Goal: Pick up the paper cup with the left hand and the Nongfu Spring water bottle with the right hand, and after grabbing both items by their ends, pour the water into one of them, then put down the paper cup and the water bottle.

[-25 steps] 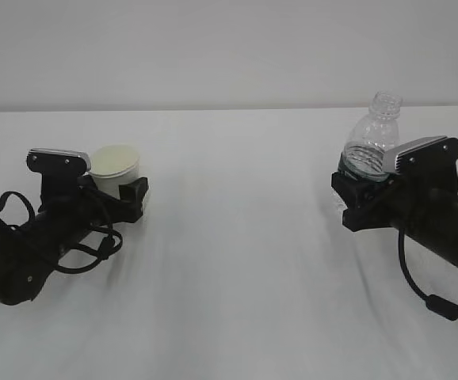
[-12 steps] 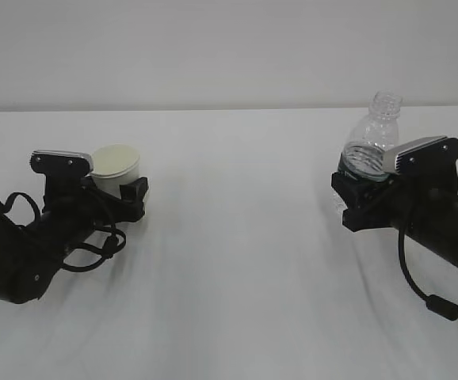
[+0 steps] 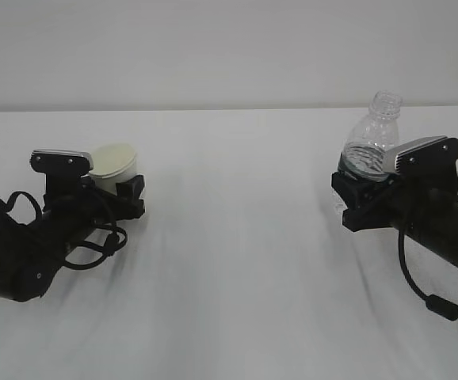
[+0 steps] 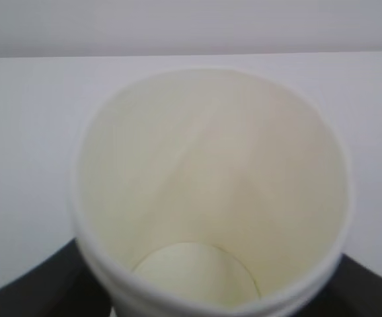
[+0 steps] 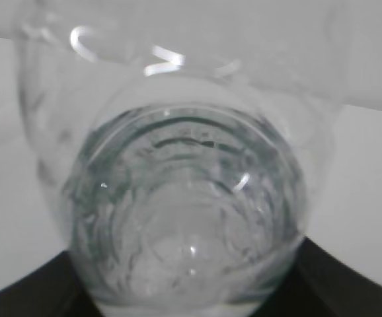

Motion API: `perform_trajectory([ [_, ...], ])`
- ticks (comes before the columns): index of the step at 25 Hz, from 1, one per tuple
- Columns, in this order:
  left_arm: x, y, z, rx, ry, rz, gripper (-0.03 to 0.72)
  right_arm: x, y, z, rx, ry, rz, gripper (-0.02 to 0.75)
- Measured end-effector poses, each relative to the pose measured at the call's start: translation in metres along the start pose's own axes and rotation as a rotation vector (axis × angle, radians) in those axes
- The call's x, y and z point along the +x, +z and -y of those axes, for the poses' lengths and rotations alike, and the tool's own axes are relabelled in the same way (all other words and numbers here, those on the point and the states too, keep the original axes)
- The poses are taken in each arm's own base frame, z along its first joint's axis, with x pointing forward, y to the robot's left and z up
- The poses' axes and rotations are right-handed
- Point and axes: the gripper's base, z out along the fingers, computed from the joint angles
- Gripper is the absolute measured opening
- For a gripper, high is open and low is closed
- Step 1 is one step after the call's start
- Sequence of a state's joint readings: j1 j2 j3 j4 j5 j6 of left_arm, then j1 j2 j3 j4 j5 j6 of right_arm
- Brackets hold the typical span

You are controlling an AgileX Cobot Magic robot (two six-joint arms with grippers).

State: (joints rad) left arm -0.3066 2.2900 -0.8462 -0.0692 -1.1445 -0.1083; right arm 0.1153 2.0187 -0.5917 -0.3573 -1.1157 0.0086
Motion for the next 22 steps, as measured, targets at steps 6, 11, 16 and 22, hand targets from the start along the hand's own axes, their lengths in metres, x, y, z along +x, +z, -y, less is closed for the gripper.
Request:
perform_trajectory([
  [6,0.0,0.0,0.004,0.04,0.018,-0.004,0.41,0.0,0.0,0.0,0.0,0.0,0.0,0.42],
  [11,0.002,-0.001,0.013,0.139,0.064,-0.015,0.403,0.0,0.0,0.0,0.0,0.0,0.0,0.42],
  [16,-0.004,-0.007,0.036,0.396,0.164,-0.017,0.4,0.0,0.0,0.0,0.0,0.0,0.0,0.42],
  [22,-0.022,-0.019,0.056,0.622,0.188,-0.011,0.4,0.001,-0.001,0.0,-0.001,0.001,-0.004,0.419],
])
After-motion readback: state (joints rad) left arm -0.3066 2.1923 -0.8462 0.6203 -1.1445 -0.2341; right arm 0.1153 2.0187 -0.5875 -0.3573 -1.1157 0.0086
